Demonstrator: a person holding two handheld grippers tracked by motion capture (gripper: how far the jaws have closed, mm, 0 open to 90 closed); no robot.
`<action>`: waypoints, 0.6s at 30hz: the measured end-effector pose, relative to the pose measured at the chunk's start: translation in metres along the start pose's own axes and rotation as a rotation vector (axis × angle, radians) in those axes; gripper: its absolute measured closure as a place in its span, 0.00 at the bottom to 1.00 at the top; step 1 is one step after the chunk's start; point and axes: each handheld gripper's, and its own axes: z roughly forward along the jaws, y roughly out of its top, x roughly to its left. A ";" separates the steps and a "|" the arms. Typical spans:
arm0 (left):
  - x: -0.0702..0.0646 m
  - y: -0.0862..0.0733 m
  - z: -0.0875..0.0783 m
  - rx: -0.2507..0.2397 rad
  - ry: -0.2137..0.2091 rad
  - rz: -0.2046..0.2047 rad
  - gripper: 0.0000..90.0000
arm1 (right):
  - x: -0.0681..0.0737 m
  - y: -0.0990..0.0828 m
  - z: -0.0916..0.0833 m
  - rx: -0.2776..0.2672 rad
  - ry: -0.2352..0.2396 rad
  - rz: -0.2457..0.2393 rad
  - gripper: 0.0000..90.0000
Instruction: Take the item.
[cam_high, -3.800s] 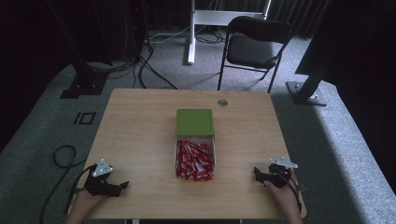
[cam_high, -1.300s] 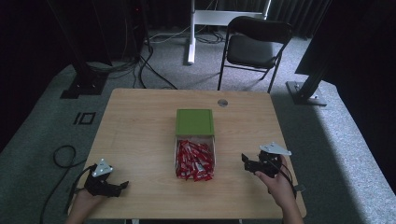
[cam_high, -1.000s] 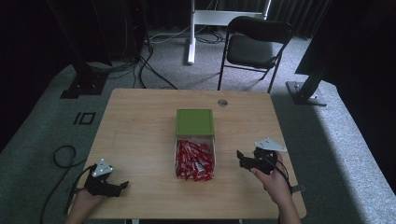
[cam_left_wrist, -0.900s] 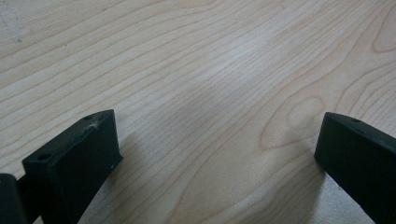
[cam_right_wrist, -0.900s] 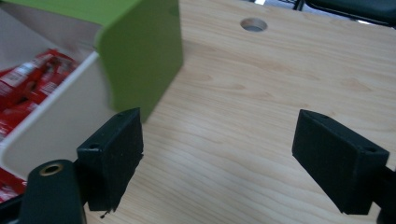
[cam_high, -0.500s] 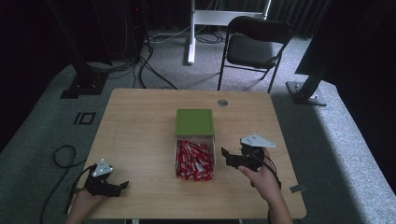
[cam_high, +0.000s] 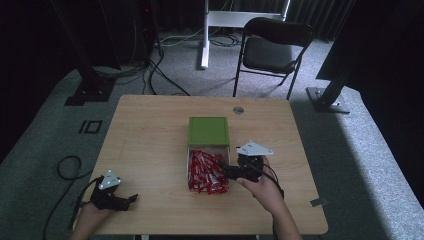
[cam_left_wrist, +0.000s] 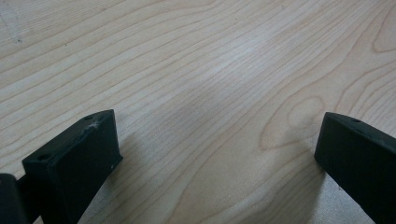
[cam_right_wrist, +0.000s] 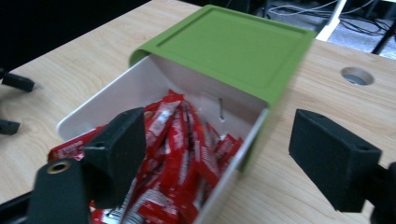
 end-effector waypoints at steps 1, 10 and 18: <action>0.000 0.000 0.000 0.000 0.000 0.000 0.01 | 0.002 0.001 0.002 0.000 0.005 -0.003 0.22; 0.000 0.000 0.000 -0.001 0.000 0.000 0.01 | 0.026 0.001 0.020 0.028 0.056 -0.037 0.32; 0.000 0.000 0.000 0.000 0.000 0.000 0.01 | 0.037 -0.003 0.033 0.055 0.105 -0.065 0.67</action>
